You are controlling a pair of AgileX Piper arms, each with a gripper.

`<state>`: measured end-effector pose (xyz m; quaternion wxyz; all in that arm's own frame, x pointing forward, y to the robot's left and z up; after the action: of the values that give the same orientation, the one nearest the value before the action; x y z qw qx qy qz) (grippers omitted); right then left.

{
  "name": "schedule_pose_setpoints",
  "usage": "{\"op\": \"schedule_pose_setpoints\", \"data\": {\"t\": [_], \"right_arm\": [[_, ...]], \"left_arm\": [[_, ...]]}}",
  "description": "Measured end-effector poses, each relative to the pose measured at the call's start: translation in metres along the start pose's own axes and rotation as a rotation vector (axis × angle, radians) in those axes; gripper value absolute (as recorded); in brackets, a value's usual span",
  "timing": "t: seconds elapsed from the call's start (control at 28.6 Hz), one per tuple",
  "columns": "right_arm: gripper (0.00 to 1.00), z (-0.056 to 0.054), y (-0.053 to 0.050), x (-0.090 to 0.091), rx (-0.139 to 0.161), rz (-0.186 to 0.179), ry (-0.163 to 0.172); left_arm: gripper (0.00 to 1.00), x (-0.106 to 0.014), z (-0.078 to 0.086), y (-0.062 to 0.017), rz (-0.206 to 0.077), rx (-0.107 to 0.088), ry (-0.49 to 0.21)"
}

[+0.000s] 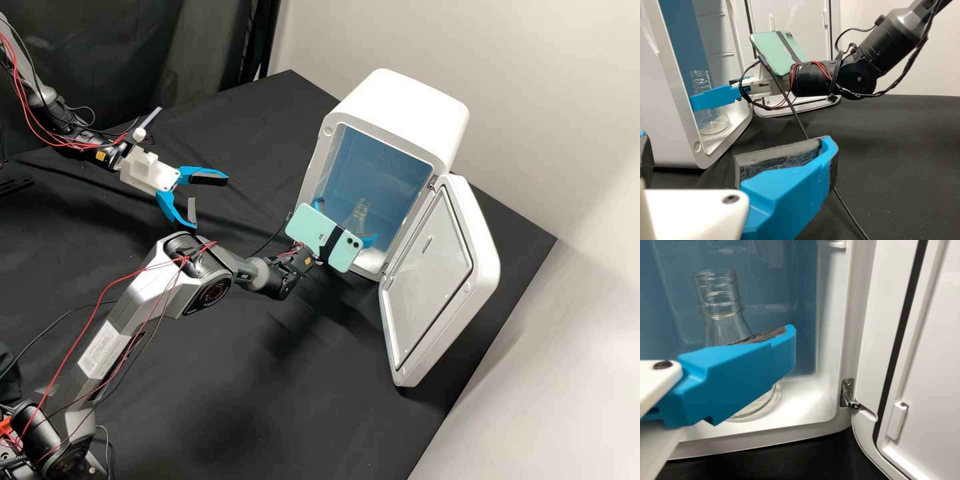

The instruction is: Take the flask out of the incubator

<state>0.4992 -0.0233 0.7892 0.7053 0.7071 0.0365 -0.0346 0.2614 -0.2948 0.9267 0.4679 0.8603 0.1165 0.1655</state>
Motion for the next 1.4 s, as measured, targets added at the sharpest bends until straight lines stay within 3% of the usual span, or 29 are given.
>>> {"op": "schedule_pose_setpoints", "data": {"t": [0.24,0.38,0.56,0.8,0.98,1.12,1.4], "right_arm": [[1.00,-0.004,0.007,0.011,-0.014,0.020,0.014],[1.00,0.002,0.003,0.020,-0.015,0.014,0.004],[1.00,0.009,-0.004,0.029,-0.033,-0.025,-0.020],[1.00,0.010,-0.007,0.037,-0.050,-0.036,-0.007],[1.00,0.019,-0.015,0.041,-0.050,-0.047,-0.015],[1.00,0.022,-0.017,0.044,-0.051,-0.058,-0.034],[1.00,0.020,-0.015,0.046,-0.054,-0.052,-0.026]], "left_arm": [[1.00,-0.003,-0.004,-0.0018,-0.008,-0.004,0.015],[1.00,-0.004,-0.006,0.0010,-0.003,0.000,0.021],[1.00,-0.006,-0.006,0.0047,0.009,0.004,0.024],[1.00,-0.006,-0.006,0.0047,0.009,0.005,0.023],[1.00,-0.006,-0.006,0.0047,0.009,0.005,0.023],[1.00,-0.006,-0.006,0.0047,0.009,0.005,0.023],[1.00,-0.006,-0.006,0.0036,0.005,0.003,0.023]]}}
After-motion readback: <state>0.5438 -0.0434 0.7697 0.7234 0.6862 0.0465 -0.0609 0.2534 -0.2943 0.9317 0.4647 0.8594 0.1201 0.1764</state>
